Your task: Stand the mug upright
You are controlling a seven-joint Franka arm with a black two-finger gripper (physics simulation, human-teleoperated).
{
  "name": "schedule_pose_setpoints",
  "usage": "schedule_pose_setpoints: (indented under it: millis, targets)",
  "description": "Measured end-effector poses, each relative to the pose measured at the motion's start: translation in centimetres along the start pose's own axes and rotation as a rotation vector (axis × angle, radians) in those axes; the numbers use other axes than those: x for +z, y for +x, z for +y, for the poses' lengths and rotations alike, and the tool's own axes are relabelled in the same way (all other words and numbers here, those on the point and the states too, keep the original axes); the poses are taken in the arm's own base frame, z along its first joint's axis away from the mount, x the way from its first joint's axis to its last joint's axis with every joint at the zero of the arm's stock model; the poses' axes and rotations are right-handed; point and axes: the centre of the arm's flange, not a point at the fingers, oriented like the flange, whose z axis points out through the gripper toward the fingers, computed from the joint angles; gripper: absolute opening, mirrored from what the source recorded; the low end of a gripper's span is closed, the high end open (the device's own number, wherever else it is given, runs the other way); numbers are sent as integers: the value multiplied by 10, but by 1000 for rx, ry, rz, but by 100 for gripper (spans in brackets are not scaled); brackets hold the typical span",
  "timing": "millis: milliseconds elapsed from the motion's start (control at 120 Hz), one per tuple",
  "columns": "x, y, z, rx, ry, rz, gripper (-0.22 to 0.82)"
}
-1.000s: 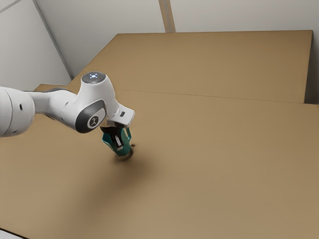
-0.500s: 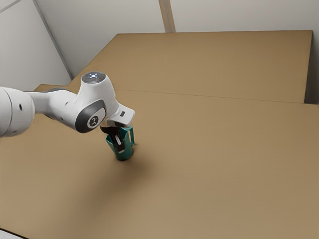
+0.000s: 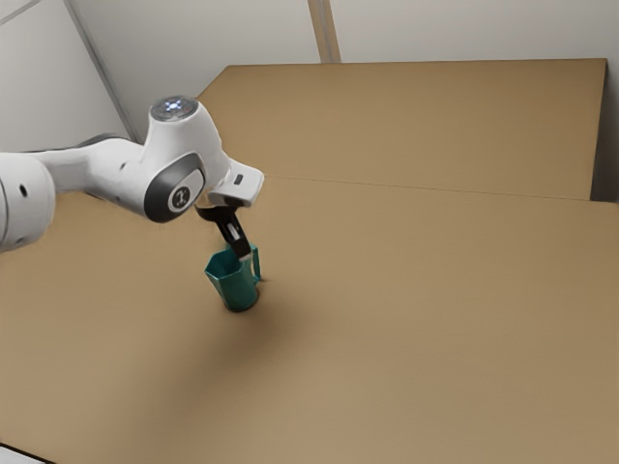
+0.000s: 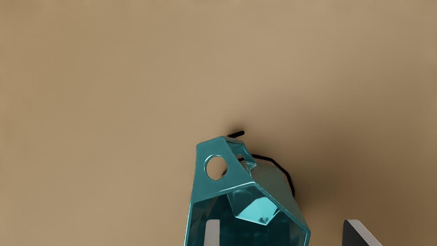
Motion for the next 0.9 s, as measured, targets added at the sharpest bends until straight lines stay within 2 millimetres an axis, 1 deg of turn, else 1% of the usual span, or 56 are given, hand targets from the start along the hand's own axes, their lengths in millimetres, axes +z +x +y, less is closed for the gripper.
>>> schedule_pose_setpoints:
  millis: [92,183,325,400,467,542,650,767,900]
  targets:
    - [-26,13,-9,-33,-20,25,37]
    - [-50,25,-19,-76,-56,37,42]
    - [-70,37,-30,-153,-139,20,51]
    - [-79,38,-35,-204,-180,3,54]
    - [-83,32,-41,-256,-212,-25,56]
    - [-92,23,-50,-316,-237,-57,57]
    - [-93,10,-55,-389,-276,-108,58]
    - [-92,3,-55,-441,-302,-150,59]
    - [-91,4,-47,-471,-316,-182,60]
